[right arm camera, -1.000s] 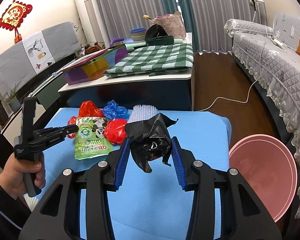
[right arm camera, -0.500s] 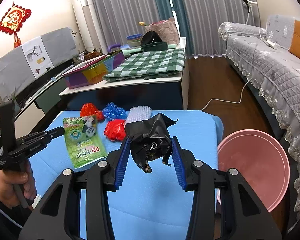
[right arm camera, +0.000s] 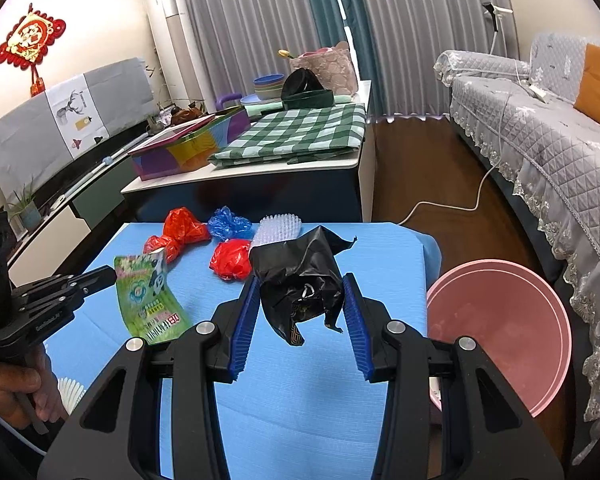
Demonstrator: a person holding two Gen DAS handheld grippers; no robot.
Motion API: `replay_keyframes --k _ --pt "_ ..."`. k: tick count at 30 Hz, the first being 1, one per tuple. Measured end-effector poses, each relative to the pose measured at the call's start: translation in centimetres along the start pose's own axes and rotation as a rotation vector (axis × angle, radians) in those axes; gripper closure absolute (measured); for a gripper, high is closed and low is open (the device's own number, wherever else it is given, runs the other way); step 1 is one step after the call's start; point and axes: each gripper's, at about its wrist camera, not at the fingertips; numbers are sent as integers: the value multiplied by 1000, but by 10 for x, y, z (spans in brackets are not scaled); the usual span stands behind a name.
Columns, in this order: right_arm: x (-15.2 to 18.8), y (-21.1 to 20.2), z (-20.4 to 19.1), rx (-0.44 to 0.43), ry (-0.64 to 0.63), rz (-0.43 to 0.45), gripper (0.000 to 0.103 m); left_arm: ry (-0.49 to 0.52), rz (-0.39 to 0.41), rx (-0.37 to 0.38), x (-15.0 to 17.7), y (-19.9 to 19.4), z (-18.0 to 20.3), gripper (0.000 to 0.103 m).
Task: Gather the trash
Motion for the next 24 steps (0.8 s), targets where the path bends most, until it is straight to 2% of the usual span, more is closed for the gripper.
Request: replay_keyframes --k 5,10,12,13,14,24 --pt "1 1 1 2 -4 -1 61 8 -16 -10 2 4 2 103" --pt "0 1 -1 -3 0 -1 61 -78 -65 15 12 16 -15 100" --pt "0 2 -2 -6 -4 -2 61 -107 -86 9 16 21 -21 80" --pt "0 3 -4 -8 -5 -4 61 -126 -95 9 18 23 -23 60" --pt "-1 4 -5 -10 -7 -5 61 -147 -97 9 20 24 -27 54" --pt "-1 12 -13 -25 -24 -12 60 -242 -90 -10 24 23 -51 52"
Point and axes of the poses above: each gripper's, at about its wrist camera, not at the fingertips, and y roughly the way its jaws point, z to its right, x to its underside, and after that the axes turned 15 degrees about x, right-handed
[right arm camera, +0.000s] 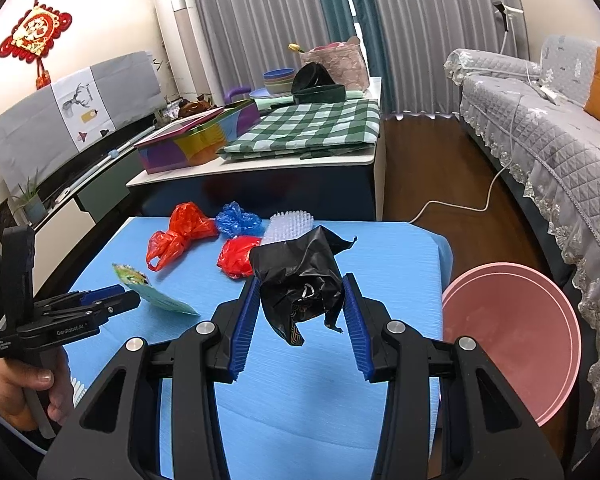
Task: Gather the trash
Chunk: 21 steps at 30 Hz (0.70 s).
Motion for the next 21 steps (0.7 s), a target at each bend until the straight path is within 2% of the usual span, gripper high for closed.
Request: replay_keyframes --k 2,4,10,13,15,17,19,21 --pt "0 2 -2 -2 -4 -2 60 -24 -10 19 1 2 -3 48" --pt "0 3 -4 -4 -8 -2 60 -45 -20 30 2 4 -5 37" --pt "1 8 -8 -7 -17 -8 60 -115 -18 61 2 7 -17 37" --pt "0 10 -9 -7 -19 -9 60 -124 -14 52 2 8 -19 39" --pt "0 9 -10 -6 -22 -9 60 -117 -11 25 1 10 -20 52" --pt "0 10 -10 -4 -25 -9 61 -116 -14 11 0 13 -21 83" --pt "1 10 -10 -3 -25 -9 61 -111 -10 -2 -1 13 -21 97" --pt "1 9 -8 1 -27 -7 61 -90 1 -13 -2 12 -18 100"
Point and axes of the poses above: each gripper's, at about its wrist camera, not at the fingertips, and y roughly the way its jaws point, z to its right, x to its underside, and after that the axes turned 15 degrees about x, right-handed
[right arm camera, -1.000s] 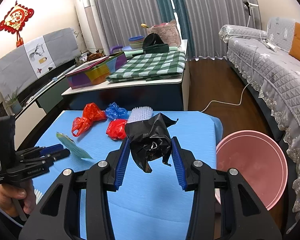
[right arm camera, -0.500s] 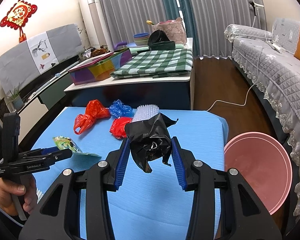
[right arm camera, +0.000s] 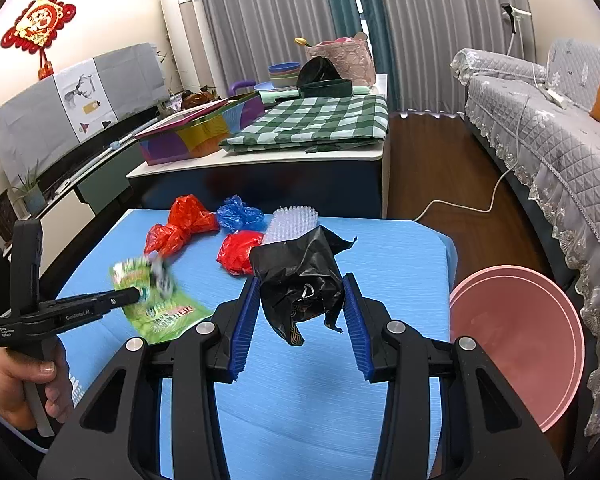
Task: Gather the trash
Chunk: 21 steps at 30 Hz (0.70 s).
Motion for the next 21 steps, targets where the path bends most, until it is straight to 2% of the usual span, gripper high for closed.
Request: replay_keyframes --k 10,21 --pt "3 -6 11 23 12 4 61 160 55 -20 -1 -6 40 101" --pt "5 -23 30 67 31 30 61 205 90 3 2 -13 64 101"
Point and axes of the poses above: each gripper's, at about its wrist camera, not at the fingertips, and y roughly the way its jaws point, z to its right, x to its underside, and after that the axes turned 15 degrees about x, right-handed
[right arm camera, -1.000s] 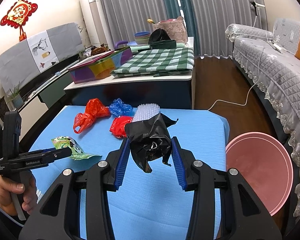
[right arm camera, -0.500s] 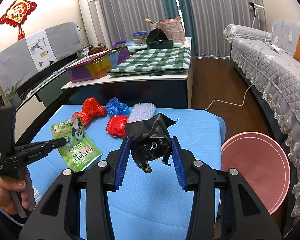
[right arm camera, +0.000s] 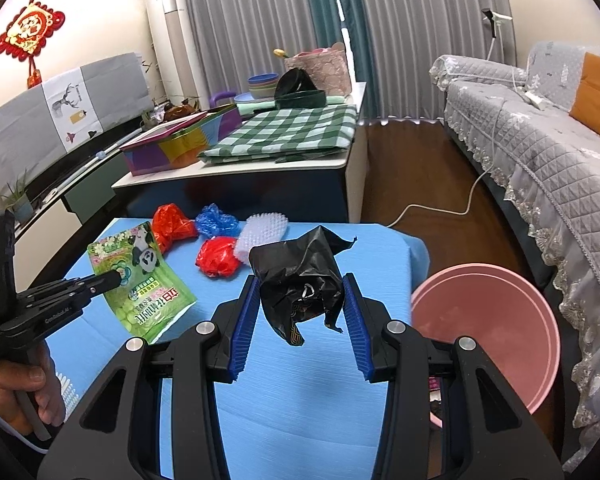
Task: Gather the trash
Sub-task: 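Carry the green snack bag and black plastic bag over the pink bin with both grippers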
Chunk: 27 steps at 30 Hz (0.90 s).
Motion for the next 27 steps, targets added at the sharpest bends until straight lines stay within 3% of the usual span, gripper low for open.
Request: replay_keyframes --k 14,27 --pt "-11 -20 46 128 33 52 61 90 23 61 0 9 52 101" --pt "-30 -24 95 251 60 91 61 163 9 128 -20 42 108 101"
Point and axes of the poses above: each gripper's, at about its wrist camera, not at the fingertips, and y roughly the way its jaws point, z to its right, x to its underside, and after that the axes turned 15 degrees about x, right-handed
